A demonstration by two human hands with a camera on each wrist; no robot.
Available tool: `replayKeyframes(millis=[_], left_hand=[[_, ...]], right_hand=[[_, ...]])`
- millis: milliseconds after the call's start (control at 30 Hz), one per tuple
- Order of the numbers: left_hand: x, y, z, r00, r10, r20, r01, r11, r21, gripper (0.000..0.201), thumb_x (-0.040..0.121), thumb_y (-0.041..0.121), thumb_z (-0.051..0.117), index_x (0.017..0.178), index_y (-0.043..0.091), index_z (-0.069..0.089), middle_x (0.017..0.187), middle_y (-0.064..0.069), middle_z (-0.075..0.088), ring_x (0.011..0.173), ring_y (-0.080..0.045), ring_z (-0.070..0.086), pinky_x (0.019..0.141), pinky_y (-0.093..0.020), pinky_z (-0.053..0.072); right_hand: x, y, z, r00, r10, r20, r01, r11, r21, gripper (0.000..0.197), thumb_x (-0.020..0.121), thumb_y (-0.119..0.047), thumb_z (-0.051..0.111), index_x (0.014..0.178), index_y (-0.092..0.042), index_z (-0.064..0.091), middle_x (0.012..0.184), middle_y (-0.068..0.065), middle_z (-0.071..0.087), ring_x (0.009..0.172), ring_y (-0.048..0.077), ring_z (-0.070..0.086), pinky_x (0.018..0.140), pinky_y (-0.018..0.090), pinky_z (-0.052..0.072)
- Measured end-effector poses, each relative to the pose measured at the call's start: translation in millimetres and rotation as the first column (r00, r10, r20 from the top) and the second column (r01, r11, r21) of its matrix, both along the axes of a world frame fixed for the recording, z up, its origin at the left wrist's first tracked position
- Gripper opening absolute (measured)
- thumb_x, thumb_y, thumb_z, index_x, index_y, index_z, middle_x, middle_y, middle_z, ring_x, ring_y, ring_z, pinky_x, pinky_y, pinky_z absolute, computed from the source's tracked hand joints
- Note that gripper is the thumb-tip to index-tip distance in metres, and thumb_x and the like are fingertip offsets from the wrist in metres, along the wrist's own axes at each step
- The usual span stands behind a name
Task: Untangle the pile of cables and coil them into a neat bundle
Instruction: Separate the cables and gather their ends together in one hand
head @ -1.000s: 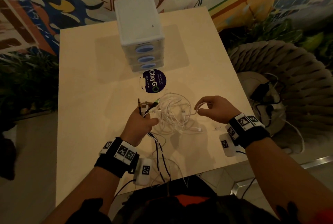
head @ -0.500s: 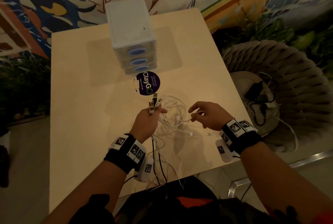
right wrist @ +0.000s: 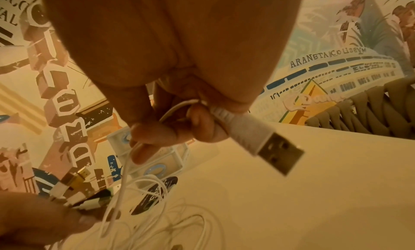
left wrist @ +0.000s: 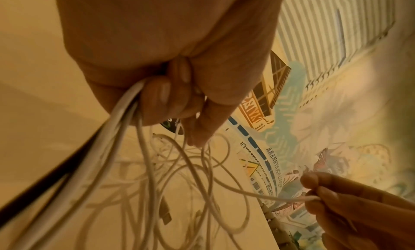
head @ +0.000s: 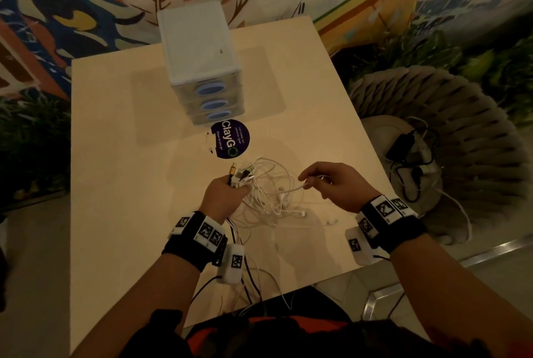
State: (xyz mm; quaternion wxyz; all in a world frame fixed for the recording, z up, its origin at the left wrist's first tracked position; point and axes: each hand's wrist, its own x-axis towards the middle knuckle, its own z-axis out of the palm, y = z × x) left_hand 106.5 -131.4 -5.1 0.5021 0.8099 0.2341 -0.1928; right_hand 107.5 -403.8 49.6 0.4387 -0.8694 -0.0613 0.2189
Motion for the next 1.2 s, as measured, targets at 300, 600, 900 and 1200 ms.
replayKeyframes(millis=[300,600,900,1200], left_hand=[[-4,-1,-2,0.996,-0.046,0.080,0.050,0.997,-0.054,0.031,0.087,0.032,0.079,0.115,0.018,0.077,0.098,0.003,0.073,0.097,-0.015,0.065,0.086,-0.027,0.046],[-11,-7,28,1.000,0.002,0.029,0.006,0.968,-0.249,0.028,0.100,0.034,0.063,0.094,0.008,0.072,0.043,0.013,0.051,0.042,-0.011,0.033,0.047,-0.025,0.030],[-21,-9,48,0.991,0.091,0.093,-0.038,0.885,-0.464,0.025,0.093,0.034,0.072,0.096,0.010,0.075,0.089,-0.007,0.074,0.047,-0.016,0.026,0.046,-0.028,0.021],[-29,-10,59,0.984,0.064,0.164,0.022,0.879,-0.476,0.023,0.091,0.032,0.075,0.089,0.009,0.077,0.090,-0.019,0.074,0.049,-0.018,0.032,0.048,-0.029,0.023]], right_hand=[[3,6,-14,1.000,-0.012,-0.020,0.012,0.999,-0.031,0.026,0.101,-0.019,0.054,0.100,-0.038,0.071,0.089,-0.016,0.075,0.064,0.009,0.064,0.066,0.027,0.055],[7,18,-23,0.999,-0.021,-0.045,0.013,0.985,-0.173,0.021,0.101,-0.020,0.054,0.099,-0.031,0.072,0.088,-0.015,0.073,0.059,0.003,0.067,0.061,0.017,0.047],[-1,47,-13,0.984,0.141,-0.107,-0.149,0.987,-0.067,0.021,0.101,-0.025,0.055,0.108,-0.028,0.075,0.100,-0.014,0.072,0.068,-0.018,0.056,0.070,0.016,0.041],[-10,72,-16,0.950,0.303,0.073,-0.280,0.933,-0.226,0.061,0.074,-0.073,0.069,0.119,-0.033,0.062,0.115,-0.006,0.058,0.100,0.011,0.056,0.089,0.030,0.050]])
